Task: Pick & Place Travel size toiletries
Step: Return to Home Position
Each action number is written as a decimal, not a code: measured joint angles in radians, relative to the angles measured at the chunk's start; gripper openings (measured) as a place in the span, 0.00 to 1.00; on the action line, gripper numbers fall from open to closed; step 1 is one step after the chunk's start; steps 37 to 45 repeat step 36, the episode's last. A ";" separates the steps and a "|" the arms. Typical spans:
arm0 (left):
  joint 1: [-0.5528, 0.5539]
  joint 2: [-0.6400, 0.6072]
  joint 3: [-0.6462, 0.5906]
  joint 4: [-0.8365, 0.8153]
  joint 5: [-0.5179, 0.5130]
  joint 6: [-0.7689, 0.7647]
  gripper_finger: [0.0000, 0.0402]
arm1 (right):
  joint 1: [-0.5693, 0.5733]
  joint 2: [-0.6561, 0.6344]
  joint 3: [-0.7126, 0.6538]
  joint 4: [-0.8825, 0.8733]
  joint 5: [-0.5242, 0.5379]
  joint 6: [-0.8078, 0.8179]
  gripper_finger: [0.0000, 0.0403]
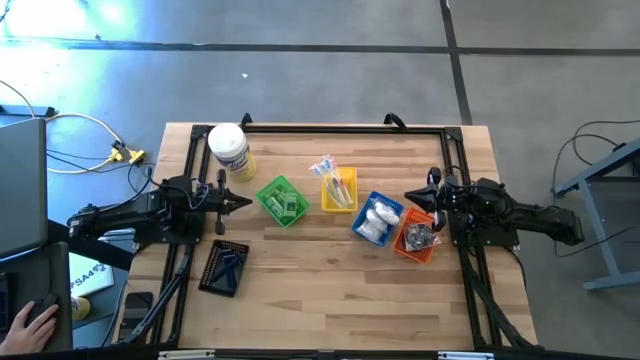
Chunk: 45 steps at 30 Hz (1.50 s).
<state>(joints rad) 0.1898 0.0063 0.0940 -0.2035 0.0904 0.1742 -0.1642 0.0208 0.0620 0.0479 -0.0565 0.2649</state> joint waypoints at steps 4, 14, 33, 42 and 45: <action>0.000 0.000 -0.001 0.004 0.014 -0.023 0.00 | 0.000 0.000 0.000 -0.002 -0.003 0.000 0.01; 0.000 0.000 -0.003 0.018 -0.033 -0.023 0.00 | 0.000 0.000 0.000 -0.015 -0.005 0.000 0.01; 0.000 0.000 -0.003 0.021 -0.032 -0.101 0.00 | 0.000 0.000 0.000 -0.015 -0.005 0.000 0.01; 0.000 0.000 -0.003 0.021 -0.032 -0.101 0.00 | 0.000 0.000 0.000 -0.015 -0.005 0.000 0.01; 0.000 0.000 -0.003 0.021 -0.032 -0.101 0.00 | 0.000 0.000 0.000 -0.015 -0.005 0.000 0.01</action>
